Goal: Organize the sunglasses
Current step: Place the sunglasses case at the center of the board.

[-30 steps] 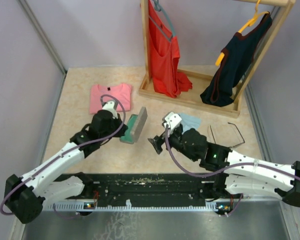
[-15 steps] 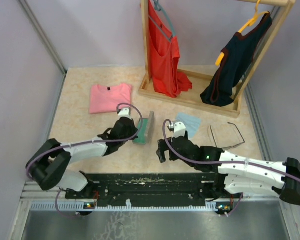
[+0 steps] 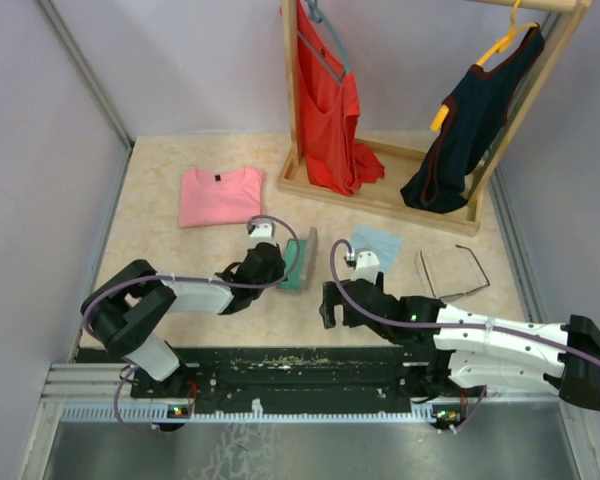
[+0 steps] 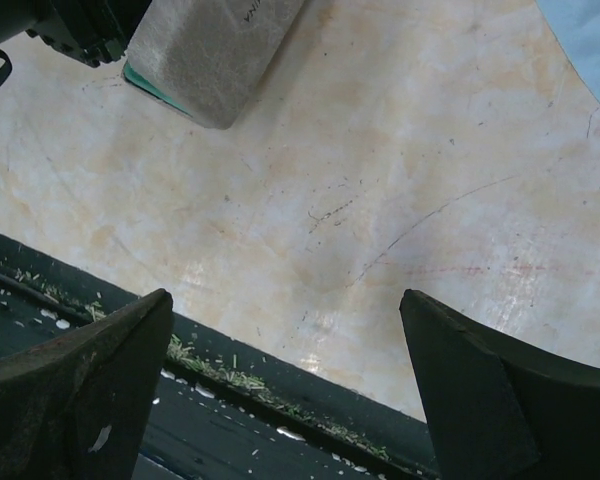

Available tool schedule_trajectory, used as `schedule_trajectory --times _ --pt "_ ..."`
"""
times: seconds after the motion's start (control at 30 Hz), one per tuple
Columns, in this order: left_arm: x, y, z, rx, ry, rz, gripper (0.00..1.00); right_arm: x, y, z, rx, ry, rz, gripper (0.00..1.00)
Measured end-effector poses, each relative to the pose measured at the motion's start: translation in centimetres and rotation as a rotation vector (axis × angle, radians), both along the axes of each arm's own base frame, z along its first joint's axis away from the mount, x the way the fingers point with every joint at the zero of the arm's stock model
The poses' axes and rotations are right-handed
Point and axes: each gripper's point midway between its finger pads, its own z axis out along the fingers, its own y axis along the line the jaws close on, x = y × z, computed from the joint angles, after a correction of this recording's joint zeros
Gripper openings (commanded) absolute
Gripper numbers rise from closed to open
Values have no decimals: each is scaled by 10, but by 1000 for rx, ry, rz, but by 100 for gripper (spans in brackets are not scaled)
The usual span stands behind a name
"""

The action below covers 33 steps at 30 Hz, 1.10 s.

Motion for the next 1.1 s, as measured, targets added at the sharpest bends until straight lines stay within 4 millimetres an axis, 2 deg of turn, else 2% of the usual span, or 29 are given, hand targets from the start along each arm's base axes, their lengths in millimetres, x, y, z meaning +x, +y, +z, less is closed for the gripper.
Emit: schedule_trajectory --times 0.37,0.5,0.67,0.87,1.07,1.1 --pt "-8 3 -11 5 24 13 36 1 -1 -2 29 25 -46 96" --pt "-13 7 -9 -3 26 10 44 6 -3 -3 68 71 -92 97" --pt "-20 10 -1 -22 28 -4 50 10 1 -1 129 91 -104 98" --pt "-37 11 5 -75 46 -49 51 10 -1 -3 139 85 -112 99" --pt "-59 25 9 -102 63 -76 54 20 -8 -3 169 119 -178 98" --pt "-61 27 12 -107 62 -75 55 23 -10 -4 172 123 -190 95"
